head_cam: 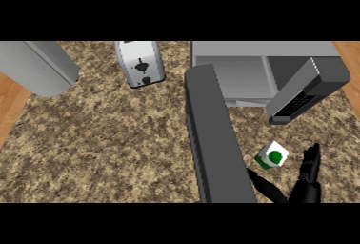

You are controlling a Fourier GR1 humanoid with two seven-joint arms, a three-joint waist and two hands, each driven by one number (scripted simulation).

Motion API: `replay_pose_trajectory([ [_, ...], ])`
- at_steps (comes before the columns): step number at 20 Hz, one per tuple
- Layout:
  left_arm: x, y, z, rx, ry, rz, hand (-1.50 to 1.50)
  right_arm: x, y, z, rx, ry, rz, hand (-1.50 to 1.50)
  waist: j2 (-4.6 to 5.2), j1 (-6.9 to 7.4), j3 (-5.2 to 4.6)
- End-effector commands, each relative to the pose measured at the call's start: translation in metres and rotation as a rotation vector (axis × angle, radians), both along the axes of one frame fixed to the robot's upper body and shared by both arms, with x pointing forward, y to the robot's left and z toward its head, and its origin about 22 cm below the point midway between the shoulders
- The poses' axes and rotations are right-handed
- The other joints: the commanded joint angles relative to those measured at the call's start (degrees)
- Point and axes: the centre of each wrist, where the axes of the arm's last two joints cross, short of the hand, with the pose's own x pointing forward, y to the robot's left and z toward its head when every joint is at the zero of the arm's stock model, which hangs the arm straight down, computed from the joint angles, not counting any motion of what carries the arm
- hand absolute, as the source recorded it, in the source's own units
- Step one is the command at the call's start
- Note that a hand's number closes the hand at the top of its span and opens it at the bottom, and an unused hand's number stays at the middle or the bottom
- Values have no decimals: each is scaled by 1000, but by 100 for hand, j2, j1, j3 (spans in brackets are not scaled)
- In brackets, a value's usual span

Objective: Pick up the milk, place it into the microwave and close the microwave

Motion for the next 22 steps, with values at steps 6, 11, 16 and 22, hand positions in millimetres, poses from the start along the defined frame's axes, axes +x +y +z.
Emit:
replay_pose_trajectory([
  [6,-2,4,21,-13,-17,-13,-150,4,-19,-40,15,6,20,-150,5,2,-1],
  [11,-7,4,1,-22,-17,-17,-150,14,-25,-75,-18,36,-15,-150,9,51,2],
  [16,-12,4,14,-7,-16,-34,-150,4,-42,-77,-41,14,-8,-150,3,18,-2],
  [22,1,3,1,-13,-29,-4,-150,21,-38,-94,-14,20,31,150,7,21,-1],
])
